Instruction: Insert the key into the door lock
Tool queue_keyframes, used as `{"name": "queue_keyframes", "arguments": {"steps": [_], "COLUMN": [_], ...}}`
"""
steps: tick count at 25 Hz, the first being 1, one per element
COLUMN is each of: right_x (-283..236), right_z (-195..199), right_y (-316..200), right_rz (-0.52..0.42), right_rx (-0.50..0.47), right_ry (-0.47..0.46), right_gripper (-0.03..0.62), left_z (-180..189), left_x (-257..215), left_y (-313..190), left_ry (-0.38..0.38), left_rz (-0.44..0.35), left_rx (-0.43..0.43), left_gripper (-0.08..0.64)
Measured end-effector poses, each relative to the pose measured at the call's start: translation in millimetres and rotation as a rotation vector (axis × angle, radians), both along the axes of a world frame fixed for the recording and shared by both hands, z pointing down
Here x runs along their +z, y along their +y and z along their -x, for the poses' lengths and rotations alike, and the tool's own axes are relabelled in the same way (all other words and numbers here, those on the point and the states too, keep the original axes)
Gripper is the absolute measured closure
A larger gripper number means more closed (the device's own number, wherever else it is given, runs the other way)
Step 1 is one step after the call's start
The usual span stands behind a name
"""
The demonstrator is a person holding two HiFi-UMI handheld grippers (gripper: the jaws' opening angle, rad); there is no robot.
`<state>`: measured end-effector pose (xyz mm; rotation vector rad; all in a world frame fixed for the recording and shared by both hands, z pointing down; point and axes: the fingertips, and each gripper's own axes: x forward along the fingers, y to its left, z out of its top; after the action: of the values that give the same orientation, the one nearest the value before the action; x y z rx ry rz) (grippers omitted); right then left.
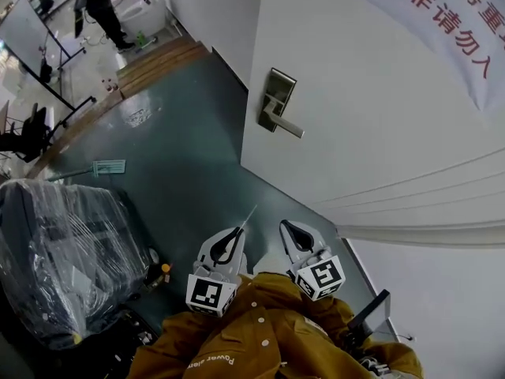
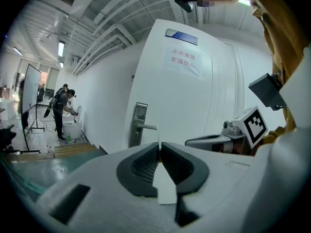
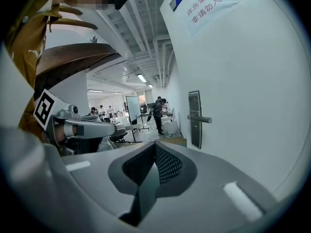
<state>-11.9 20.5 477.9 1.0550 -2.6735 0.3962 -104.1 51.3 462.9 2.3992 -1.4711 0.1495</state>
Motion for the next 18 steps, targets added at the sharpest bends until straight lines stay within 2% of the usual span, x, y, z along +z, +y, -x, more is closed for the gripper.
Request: {"name": "queue_keyframes", "arguments": {"steps": [4, 9, 13, 18], "right_x": [0, -6, -14, -24], "right_z": [12, 13, 11, 2], "right_y": [-25, -67, -111, -151], "right_rz": [0.015, -0.008, -0.046, -0.061], "right_rx": [0.016, 0.018, -0.042, -0.125], "right_ry": [0.005, 0.013, 0.034, -0.003], "right_gripper": [0.586, 0.586, 0.586, 0.586], "left_z": [12, 12, 10, -5], "left_x": [-1, -4, -10, -14], "left_y": [-32, -72, -116, -161], "left_ry": [0.024, 0.016, 0.001, -0.044], "left_rz": [0.014, 0.007, -0.006, -0.013], "left_rx": [0.014, 0.035, 0.001, -0.028], "left_gripper": [0.535, 0.535, 0.535, 0.535]}}
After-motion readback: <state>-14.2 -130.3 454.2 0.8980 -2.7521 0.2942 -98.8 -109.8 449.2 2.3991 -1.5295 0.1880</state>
